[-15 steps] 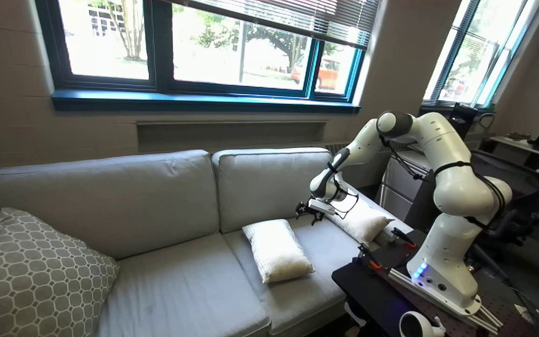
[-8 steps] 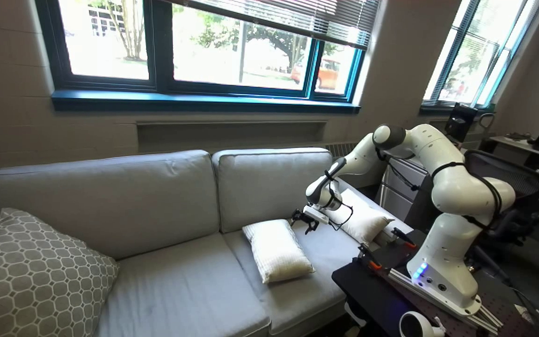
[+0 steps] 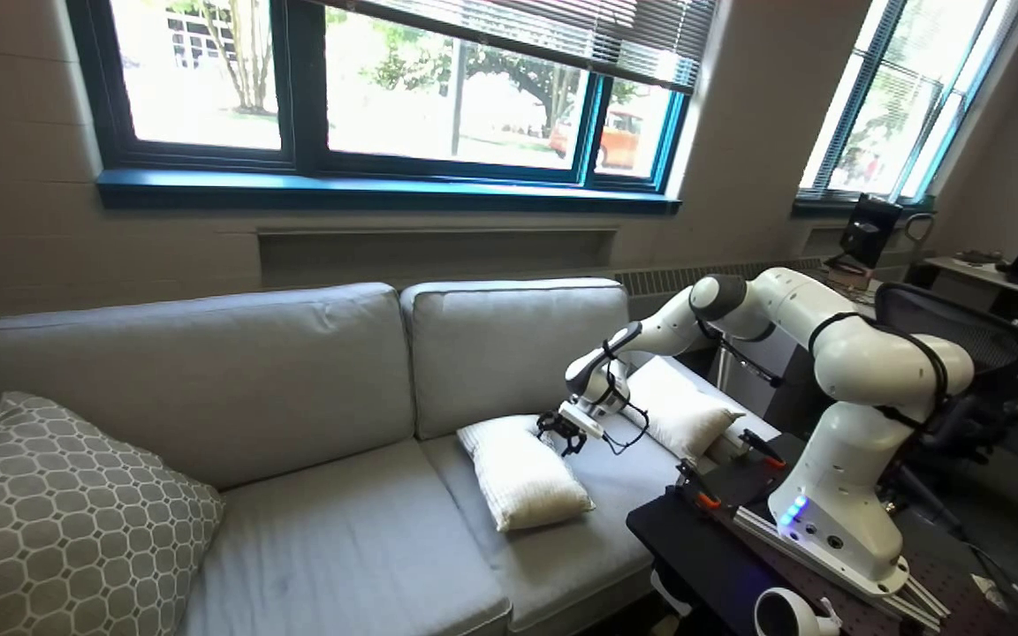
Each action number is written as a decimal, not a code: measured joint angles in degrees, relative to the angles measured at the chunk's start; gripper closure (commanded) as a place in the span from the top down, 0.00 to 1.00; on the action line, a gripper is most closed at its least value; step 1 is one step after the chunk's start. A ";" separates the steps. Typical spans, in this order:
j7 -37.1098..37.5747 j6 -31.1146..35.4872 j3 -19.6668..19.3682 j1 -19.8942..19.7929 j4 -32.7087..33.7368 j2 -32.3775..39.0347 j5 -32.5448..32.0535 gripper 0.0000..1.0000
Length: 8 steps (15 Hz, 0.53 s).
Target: Arrange the cushions, one in front of the other, against the armrest
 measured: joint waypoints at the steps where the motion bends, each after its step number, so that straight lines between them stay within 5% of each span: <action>1: -0.16 -1.29 0.12 0.51 1.83 0.81 0.81 1.00; 2: -0.48 -2.41 0.48 0.83 2.60 0.67 1.88 1.00; 3: -0.73 -3.81 1.06 1.04 3.37 0.33 2.89 0.75; 8: -5.90 -11.21 3.33 3.33 7.30 -1.19 12.04 0.44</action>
